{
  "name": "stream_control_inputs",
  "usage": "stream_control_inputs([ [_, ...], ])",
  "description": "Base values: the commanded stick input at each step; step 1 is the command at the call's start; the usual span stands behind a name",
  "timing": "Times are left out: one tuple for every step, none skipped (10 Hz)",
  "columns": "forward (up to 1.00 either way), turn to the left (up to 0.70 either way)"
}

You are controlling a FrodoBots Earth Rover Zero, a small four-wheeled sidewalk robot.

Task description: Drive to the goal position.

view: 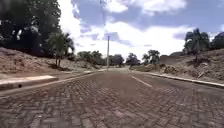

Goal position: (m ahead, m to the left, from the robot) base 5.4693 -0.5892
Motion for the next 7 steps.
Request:
stream_control_inputs([
  [1.0,0.0],
  [1.0,0.0],
  [1.0,0.0],
  [1.0,0.0],
  [1.0,0.0],
  [1.0,0.0],
  [1.0,0.0],
])
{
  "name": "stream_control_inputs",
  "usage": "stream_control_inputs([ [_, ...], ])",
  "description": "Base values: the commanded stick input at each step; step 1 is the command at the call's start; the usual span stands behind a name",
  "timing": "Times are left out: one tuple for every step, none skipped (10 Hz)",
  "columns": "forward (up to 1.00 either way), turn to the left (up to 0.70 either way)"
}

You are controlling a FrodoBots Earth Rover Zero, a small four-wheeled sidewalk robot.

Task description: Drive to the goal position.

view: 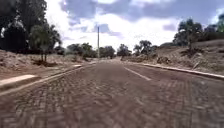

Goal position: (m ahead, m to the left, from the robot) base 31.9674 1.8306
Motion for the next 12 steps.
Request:
stream_control_inputs([
  [1.0,0.0],
  [1.0,0.0],
  [1.0,0.0],
  [1.0,0.0],
  [1.0,0.0],
  [1.0,0.0],
  [1.0,0.0],
  [1.0,0.0],
  [1.0,0.0],
  [1.0,0.0],
  [1.0,0.0],
  [1.0,0.0],
])
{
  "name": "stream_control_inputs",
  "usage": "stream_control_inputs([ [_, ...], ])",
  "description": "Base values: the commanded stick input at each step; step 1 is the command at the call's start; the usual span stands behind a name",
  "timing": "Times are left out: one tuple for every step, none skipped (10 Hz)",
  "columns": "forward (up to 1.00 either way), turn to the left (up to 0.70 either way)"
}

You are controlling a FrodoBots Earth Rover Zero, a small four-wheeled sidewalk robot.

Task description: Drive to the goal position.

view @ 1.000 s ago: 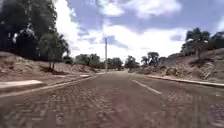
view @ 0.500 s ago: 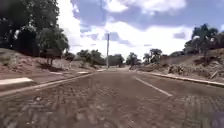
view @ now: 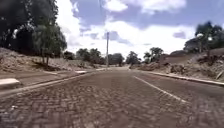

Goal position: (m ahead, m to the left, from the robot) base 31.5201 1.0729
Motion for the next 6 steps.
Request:
stream_control_inputs([
  [1.0,0.0],
  [1.0,0.0],
  [1.0,0.0],
  [1.0,0.0],
  [1.0,0.0],
  [1.0,0.0],
])
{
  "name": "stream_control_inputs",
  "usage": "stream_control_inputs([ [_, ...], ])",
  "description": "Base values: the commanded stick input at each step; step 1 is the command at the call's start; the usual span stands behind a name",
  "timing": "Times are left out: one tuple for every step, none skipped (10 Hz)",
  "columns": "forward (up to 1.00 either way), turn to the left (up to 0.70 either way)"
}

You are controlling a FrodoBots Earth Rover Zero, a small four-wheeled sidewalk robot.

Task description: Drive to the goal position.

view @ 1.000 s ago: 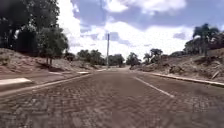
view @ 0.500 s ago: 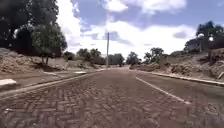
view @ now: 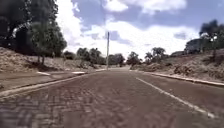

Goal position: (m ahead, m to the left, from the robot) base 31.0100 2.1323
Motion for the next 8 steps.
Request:
stream_control_inputs([
  [1.0,0.0],
  [1.0,0.0],
  [1.0,0.0],
  [1.0,0.0],
  [1.0,0.0],
  [1.0,0.0],
  [1.0,0.0],
  [1.0,0.0],
])
